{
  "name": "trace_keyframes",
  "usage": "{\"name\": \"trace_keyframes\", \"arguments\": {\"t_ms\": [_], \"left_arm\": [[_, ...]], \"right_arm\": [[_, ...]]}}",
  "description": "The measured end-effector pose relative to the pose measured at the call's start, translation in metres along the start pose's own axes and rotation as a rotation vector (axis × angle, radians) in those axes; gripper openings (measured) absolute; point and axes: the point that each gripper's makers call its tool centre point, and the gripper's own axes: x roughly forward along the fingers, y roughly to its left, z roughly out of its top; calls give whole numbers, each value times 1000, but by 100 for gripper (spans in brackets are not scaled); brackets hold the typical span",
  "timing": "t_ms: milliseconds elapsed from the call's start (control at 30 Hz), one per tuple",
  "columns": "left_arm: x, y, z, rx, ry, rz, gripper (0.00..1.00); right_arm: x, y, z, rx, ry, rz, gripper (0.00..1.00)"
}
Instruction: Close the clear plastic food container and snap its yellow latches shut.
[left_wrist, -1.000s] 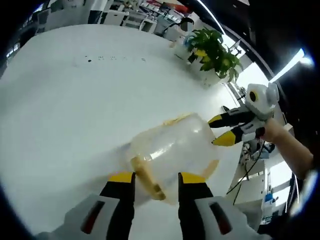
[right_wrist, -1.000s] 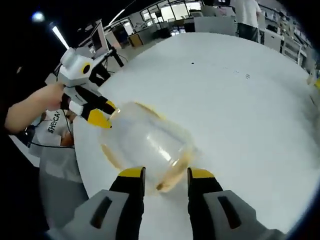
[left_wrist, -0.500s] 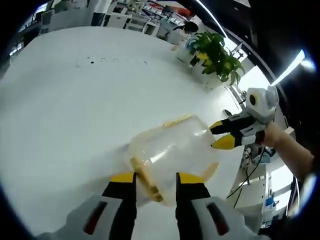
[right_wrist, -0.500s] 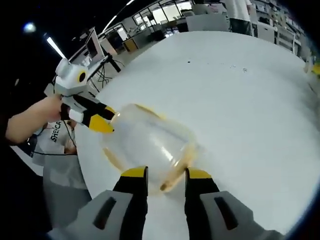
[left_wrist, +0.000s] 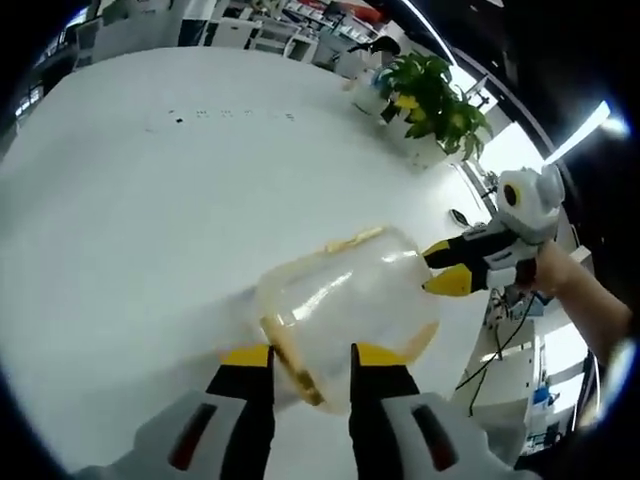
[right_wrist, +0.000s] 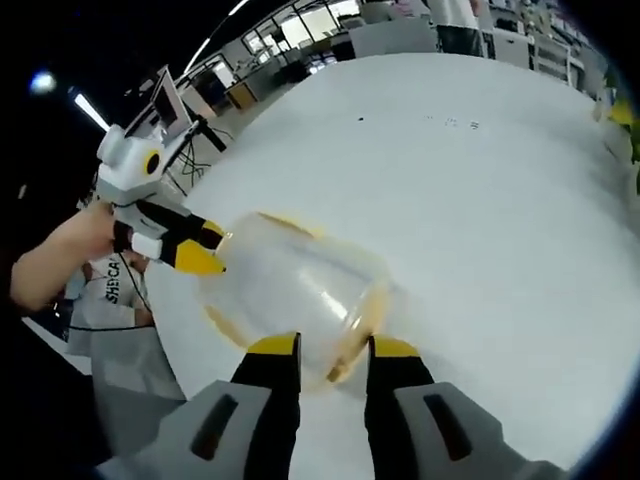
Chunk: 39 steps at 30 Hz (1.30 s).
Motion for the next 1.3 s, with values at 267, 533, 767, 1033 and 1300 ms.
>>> {"name": "trace_keyframes", "arguments": {"t_ms": [267,533,767,1033,1300], "left_arm": [[-1,4,3,97,2,9,27],[-6,1,16,464,-25,181,36],[-6,-7,20,665,-27,249,37],[-3,-32,20,764,-8,161,27],[18,-72,23,878,-44,3,24]], "right_arm": [[-1,3,0,21,20,-31,22],[-2,4,6,-248,86,-79,27],[-1,4,18,-669,98,-45,34],[-2,17,23,-756,56,98,34],[8,37,27,-781,9,201,27]]}}
